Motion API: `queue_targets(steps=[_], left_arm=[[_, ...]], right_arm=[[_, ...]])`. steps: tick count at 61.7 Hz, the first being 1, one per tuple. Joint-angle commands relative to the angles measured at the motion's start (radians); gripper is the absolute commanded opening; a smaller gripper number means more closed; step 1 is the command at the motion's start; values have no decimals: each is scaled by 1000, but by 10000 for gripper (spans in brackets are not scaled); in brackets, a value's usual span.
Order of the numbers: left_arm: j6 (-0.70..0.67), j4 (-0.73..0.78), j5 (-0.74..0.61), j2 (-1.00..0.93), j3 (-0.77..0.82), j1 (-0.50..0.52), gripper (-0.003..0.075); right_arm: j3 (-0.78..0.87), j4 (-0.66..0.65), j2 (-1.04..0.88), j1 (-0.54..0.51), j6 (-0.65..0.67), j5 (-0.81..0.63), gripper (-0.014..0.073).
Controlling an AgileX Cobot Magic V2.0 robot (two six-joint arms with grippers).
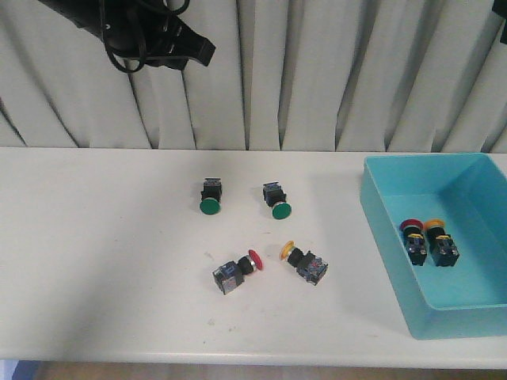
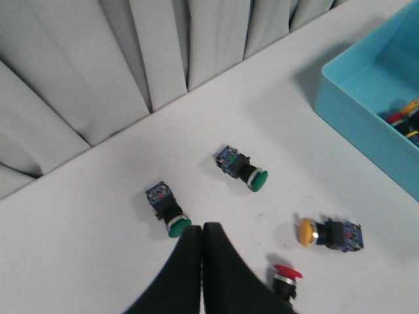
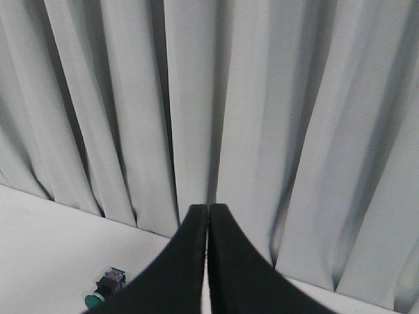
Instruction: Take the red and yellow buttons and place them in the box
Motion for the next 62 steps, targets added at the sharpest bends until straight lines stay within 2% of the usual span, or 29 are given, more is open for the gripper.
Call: queue_targets(steps=[1,6,14,20,35,45,53,62], left_arm=[[1,42,-103,-119,50,-3,-6],[25,75,-233,-226,218,0,-6],[17,76,-598,-450,659,42,-6],[16,44,-775,-640,965,89,-6],[17,1,-881,-1127,1600,242,-6],[15,-8,-1033,-1490,1944,361,-6],[-30,-4,-1044,-1704,2094,401,-6],[-53,19,-1038,-1825,2159,426,-6]], right_arm=[[-25,28,-14,2,-6,-47,-8],[-25,28,-11,2,-6,-47,-8],[-25,28,-11,2,-6,-46,-8],[-25,28,-11,2,-6,-46,-8],[-25,28,-11,2,-6,-43,-8],[-25,28,-11,2,-6,-43,-8],[-25,28,-11,2,-6,-43,-8],[-25,28,-11,2,-6,-43,-8]])
